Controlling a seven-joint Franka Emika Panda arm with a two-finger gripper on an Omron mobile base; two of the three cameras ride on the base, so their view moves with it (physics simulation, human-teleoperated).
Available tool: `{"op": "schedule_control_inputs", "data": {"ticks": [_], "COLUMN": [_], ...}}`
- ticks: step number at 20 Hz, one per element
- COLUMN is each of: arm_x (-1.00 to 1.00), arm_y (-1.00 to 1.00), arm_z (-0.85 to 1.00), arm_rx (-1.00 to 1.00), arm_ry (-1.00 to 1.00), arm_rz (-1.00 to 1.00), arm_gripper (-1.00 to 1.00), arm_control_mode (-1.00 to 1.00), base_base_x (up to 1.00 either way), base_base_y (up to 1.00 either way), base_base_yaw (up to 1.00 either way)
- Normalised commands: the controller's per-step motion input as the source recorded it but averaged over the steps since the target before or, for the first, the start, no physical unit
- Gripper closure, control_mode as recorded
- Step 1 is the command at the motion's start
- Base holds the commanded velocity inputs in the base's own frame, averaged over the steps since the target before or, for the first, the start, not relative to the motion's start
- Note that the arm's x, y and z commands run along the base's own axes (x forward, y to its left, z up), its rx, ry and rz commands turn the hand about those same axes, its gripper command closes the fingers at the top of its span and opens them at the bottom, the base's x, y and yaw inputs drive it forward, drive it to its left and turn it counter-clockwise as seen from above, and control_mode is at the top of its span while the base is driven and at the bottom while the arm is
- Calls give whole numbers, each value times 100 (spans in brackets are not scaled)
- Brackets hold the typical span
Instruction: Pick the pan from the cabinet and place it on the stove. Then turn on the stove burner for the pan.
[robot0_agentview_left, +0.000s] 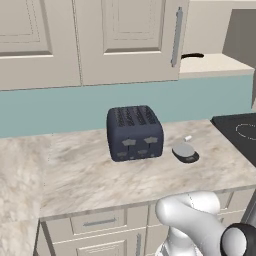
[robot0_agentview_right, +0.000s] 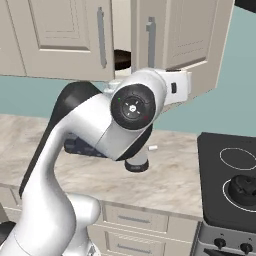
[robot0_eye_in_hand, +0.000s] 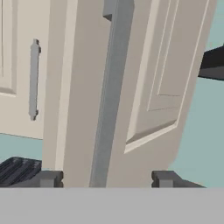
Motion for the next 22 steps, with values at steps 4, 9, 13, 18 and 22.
{"op": "schedule_control_inputs", "data": {"ticks": [4,9,13,18,22], "arm_x": [-59,-73,-82,-64,-25], "arm_y": [-1,17,50,97,100], "arm_z": [-8,-6,0,-5,-9], "arm_rx": [-1,-6,-11,-24,-33], "arm_ry": [0,-1,-8,-5,-5], "arm_rz": [0,0,-3,-7,-7], "arm_gripper": [-100,-100,-100,-100,-100], "arm_control_mode": [-100,-100,-100,-100,-100], "base_base_x": [0,0,0,0,0], "base_base_y": [0,0,0,0,0], "base_base_yaw": [0,0,0,0,0]}}
